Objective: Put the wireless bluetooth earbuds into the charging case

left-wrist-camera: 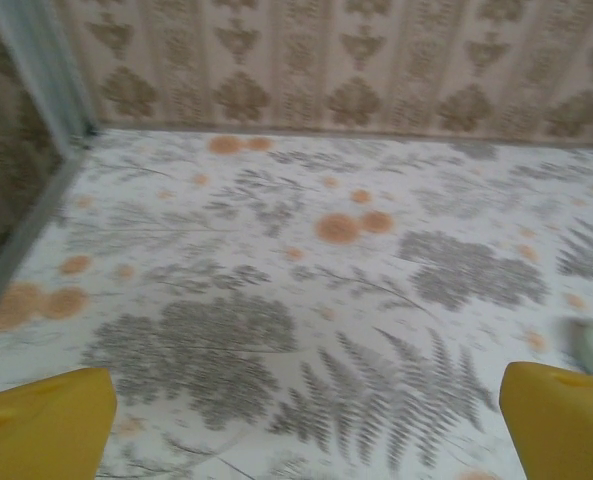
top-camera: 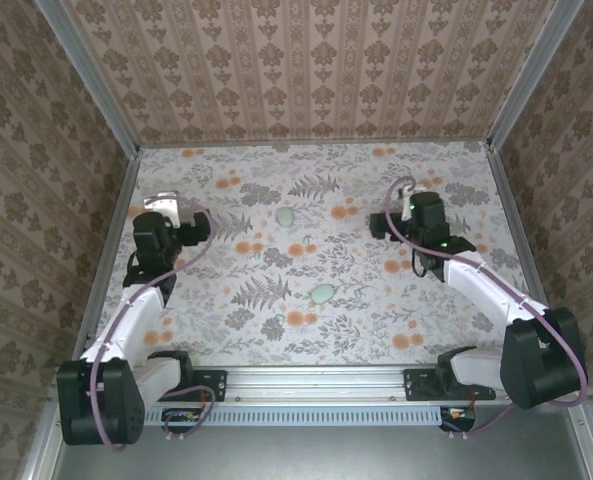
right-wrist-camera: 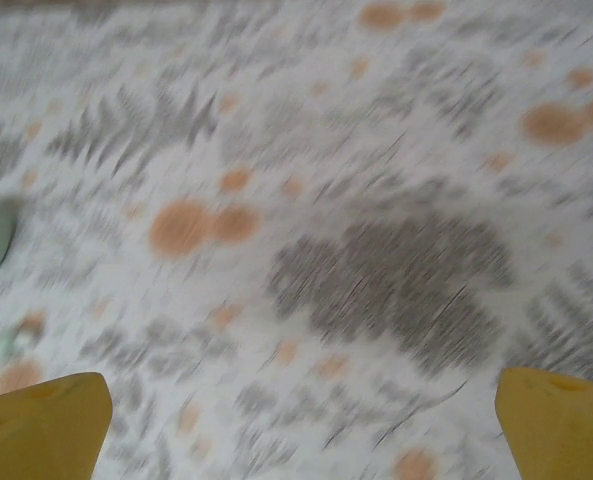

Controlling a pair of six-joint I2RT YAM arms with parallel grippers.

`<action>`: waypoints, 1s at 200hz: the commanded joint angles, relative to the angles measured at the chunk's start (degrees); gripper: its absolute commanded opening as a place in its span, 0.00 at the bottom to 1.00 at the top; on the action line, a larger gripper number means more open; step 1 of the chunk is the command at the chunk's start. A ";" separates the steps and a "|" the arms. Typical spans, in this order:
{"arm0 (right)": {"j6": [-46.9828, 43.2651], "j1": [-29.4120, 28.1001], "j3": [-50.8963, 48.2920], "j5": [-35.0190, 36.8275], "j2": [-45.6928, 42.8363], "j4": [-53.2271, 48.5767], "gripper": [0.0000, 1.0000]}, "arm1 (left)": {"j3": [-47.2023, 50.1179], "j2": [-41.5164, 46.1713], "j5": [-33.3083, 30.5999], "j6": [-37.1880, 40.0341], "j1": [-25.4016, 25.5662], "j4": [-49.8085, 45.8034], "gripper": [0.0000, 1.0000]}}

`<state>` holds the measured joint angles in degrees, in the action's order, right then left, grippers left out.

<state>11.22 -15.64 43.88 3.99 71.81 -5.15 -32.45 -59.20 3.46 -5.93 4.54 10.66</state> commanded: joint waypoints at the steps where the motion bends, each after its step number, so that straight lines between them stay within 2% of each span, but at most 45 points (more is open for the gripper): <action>1: 4.47 -5.98 -0.54 -0.12 -1.33 -10.29 1.00 | -1.38 0.84 5.29 -0.75 7.42 -11.61 0.96; 31: 10.82 -11.38 -1.31 -0.87 -1.12 -11.88 1.00 | 0.01 -0.58 1.32 3.60 23.68 -13.71 0.95; 70: 18.10 -13.97 -5.55 -3.28 -1.45 -9.72 1.00 | 0.45 -5.58 2.94 9.35 37.79 -13.26 0.94; 97: 19.90 -13.98 -7.21 -3.21 -2.42 -9.86 1.00 | 1.54 -10.32 3.63 13.61 47.39 -7.29 0.95; 123: 20.85 -13.98 -8.25 -1.99 -5.07 -10.38 1.00 | 0.90 -16.50 5.45 14.45 51.75 -2.28 0.95; 140: 21.16 -13.98 -9.08 -1.21 -7.27 -10.75 1.00 | -0.99 -20.72 4.47 14.96 53.93 -1.45 0.95; 200: 20.77 -13.89 -11.53 1.53 -12.59 -13.10 1.00 | -3.08 -29.70 1.88 12.84 54.05 4.17 0.95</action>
<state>31.55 -29.41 33.65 3.05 61.14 -15.66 -33.85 -87.31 6.79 6.96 58.52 10.66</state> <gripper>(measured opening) 0.999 0.951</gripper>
